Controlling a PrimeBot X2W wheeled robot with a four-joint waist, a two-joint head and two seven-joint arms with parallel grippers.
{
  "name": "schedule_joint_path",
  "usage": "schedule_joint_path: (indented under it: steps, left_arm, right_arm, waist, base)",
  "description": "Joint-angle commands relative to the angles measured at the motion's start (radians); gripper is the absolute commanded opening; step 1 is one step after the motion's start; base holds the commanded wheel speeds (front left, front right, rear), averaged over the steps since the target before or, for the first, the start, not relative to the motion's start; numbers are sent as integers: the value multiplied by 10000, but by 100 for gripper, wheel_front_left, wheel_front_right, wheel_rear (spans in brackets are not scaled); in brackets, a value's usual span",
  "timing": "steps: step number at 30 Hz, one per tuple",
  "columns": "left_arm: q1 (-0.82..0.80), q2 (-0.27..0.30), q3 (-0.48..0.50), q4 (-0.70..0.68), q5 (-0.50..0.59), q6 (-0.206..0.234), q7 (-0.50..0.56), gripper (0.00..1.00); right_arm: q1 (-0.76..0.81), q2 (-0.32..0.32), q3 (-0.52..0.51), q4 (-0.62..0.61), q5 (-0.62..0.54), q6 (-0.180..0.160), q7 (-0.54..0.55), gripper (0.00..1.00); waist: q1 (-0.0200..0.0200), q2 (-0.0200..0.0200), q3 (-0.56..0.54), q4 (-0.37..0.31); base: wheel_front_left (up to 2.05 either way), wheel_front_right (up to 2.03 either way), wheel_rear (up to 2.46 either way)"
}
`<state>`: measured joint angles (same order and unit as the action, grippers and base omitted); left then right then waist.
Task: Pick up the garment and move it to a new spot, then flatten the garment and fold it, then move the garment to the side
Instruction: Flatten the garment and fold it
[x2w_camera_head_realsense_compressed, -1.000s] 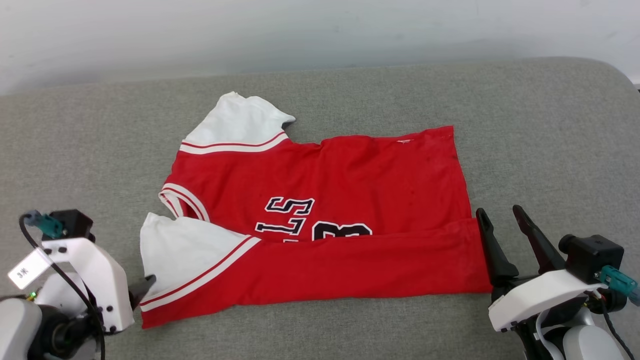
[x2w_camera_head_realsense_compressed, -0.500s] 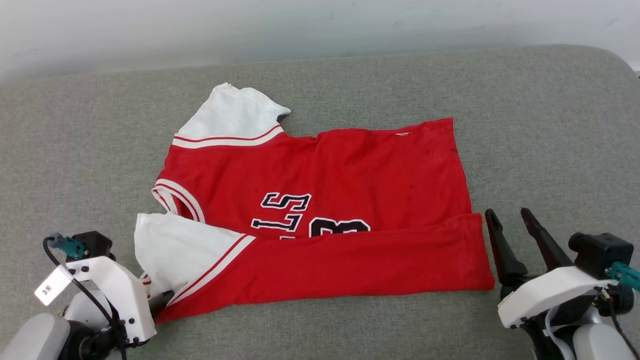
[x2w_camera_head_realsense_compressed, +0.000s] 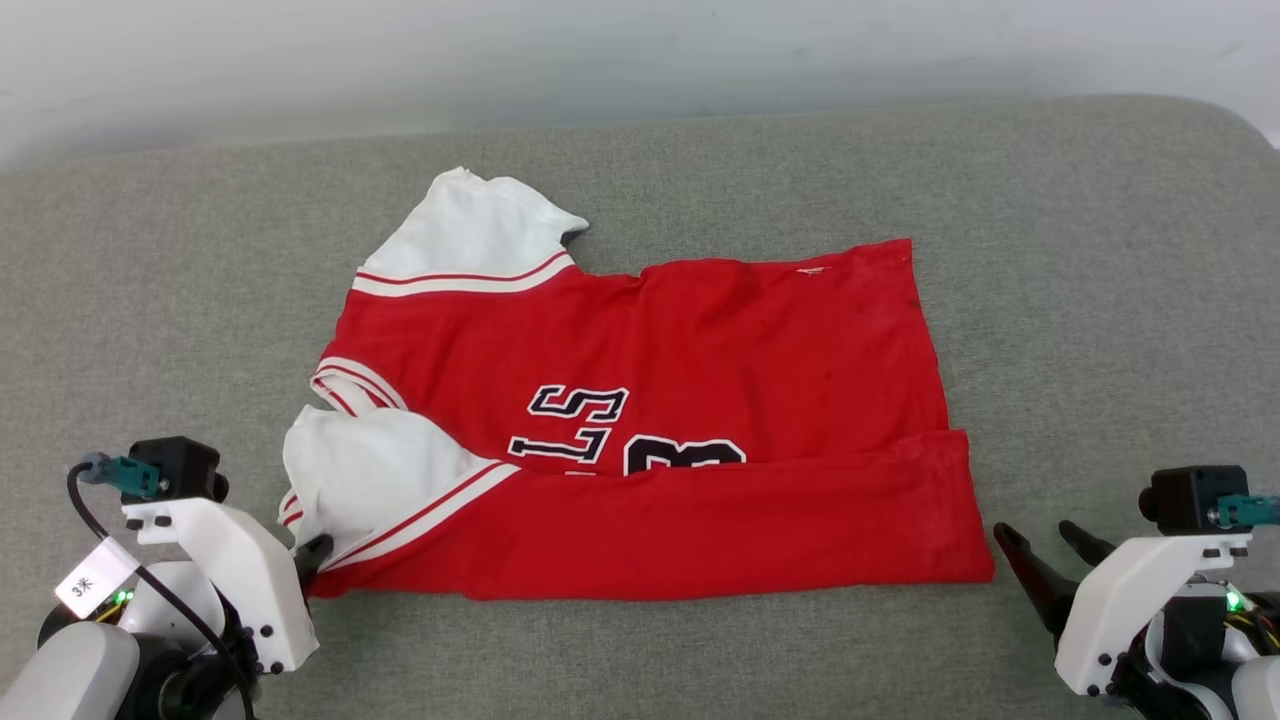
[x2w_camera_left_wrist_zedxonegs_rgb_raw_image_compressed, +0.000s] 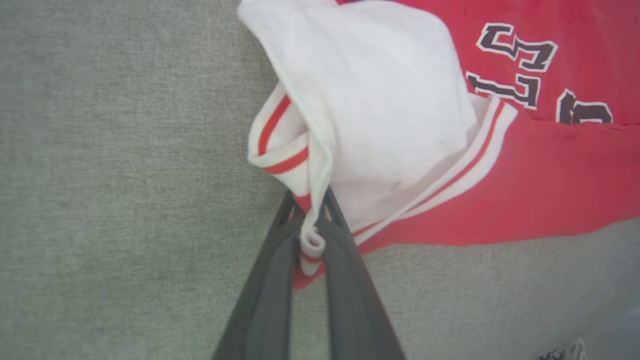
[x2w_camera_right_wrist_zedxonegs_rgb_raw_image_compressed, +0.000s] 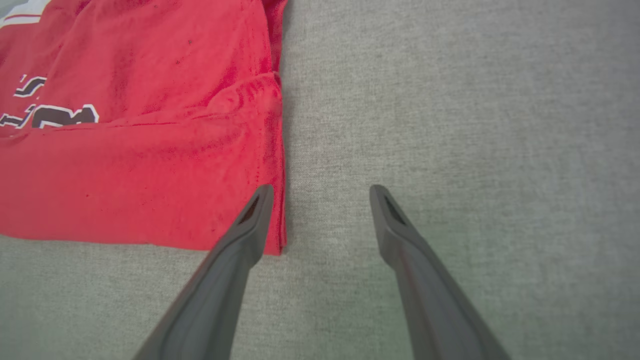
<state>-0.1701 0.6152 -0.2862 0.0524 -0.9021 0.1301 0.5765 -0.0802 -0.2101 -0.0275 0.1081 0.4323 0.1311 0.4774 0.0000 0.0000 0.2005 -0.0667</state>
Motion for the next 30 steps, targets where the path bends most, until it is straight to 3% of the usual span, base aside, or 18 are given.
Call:
schedule_joint_path:
  steps: [1,8,17,18,19,20,30]
  left_arm:
    - [63,64,42,-223,120,88,-79,0]
    - [82,239,38,-1256,416,451,-80,0]
    - [176,81,-46,-1454,444,519,-243,0]
    - [170,58,-24,-1432,433,543,-273,0]
    - [168,48,-10,-1402,446,568,-302,0]
    - [150,30,-36,-1369,476,570,-324,0]
    - [604,17,-95,-1471,640,583,-733,0]
  right_arm:
    - [-25,-69,75,-127,97,-8,245,100]
    - [-554,-284,782,-286,310,-8,1291,100]
    - [-735,-347,1924,656,714,-4,2245,100]
    - [-771,-367,1995,707,737,-4,2246,31]
    - [-802,-373,2037,738,785,-4,2219,4]
    - [-812,-399,2038,760,837,-4,2187,0]
    - [-586,-787,1604,284,789,-8,1688,0]
  waist:
    - [0,0,66,53]
    - [0,0,460,339]
    - [0,0,777,522]
    - [0,0,789,529]
    - [0,0,792,529]
    - [0,0,775,548]
    - [0,0,-98,522]
  base:
    - [0,0,0]
    - [0,0,0]
    - [0,0,0]
    - [0,0,0]
    - [0,0,0]
    - [0,0,0]
    - [0,0,0]
